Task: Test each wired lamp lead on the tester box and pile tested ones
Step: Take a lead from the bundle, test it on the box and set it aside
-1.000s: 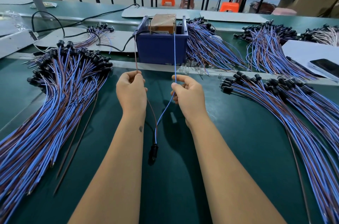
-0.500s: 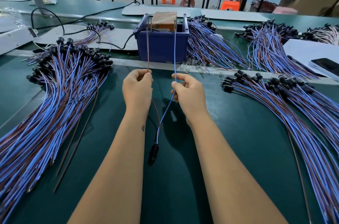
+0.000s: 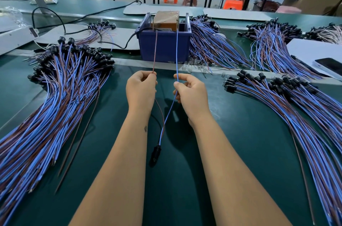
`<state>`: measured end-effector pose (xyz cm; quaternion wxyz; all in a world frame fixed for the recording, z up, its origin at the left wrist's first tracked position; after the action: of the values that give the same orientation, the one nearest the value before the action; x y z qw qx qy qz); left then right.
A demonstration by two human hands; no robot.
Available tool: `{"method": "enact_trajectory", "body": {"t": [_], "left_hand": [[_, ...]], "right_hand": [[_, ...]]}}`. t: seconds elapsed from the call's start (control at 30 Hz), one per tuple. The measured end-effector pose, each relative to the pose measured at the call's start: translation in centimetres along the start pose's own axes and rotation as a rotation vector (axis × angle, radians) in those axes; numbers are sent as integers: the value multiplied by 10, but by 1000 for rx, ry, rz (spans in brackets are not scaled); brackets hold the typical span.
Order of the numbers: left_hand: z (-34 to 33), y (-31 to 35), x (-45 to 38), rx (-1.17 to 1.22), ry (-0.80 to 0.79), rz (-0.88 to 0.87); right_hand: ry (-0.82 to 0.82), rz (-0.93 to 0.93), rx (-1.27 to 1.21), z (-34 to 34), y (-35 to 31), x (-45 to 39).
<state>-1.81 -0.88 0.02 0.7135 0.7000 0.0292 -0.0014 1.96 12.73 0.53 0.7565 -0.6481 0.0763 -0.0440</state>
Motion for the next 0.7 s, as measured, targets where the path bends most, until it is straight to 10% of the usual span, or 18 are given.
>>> {"method": "enact_trajectory", "body": {"t": [0.7], "left_hand": [[5,-1,0,46,90,-4]], "right_hand": [[-8,7,3,0,2,-1]]}}
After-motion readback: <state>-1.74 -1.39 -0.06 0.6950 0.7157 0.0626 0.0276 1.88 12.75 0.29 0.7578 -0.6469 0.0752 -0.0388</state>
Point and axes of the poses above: each hand's wrist, its own x-axis away from the middle knuckle, its own z-axis out of the back of the hand, y = z × x, the point moved 4 cm from there along -x, towards the middle knuckle, and after that the axes turned 12 degrees about -y, right-handed, at the moved point
